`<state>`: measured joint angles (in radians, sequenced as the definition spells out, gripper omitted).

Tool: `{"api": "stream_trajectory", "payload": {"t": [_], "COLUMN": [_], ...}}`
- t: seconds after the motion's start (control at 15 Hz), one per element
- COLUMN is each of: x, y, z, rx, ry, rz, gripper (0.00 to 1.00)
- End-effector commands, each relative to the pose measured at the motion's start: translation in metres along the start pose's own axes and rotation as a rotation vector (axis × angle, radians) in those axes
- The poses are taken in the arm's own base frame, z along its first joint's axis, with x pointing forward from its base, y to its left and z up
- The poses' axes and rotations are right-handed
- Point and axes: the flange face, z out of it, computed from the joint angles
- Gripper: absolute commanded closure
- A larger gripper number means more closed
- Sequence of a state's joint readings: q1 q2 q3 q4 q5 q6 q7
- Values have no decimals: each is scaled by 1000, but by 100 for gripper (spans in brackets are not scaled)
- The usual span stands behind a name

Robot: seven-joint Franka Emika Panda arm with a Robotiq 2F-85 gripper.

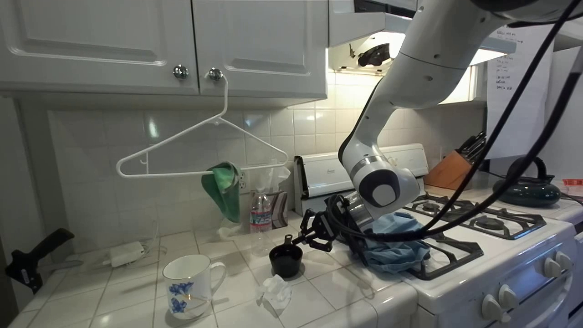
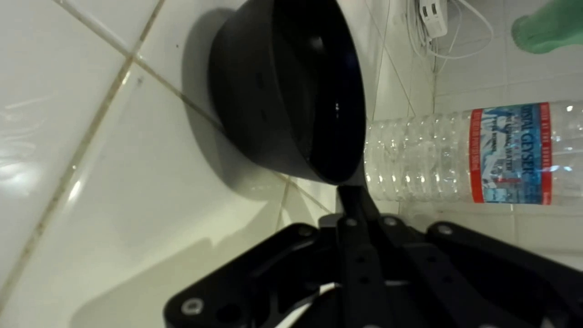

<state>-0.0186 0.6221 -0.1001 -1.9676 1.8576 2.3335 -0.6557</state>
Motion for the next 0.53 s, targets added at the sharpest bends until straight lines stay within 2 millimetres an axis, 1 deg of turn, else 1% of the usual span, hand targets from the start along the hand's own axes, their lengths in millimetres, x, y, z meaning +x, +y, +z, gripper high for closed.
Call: {"api": "stream_trajectory", "payload": {"t": [0.0, 0.2, 0.47], "x": [2, 4, 11], "y": [-6, -5, 2], "z": [-1, -1, -4], "rx": [17, 19, -2], "ry": [-21, -19, 8], "rz": [13, 15, 18], "gripper": [100, 100, 100]}}
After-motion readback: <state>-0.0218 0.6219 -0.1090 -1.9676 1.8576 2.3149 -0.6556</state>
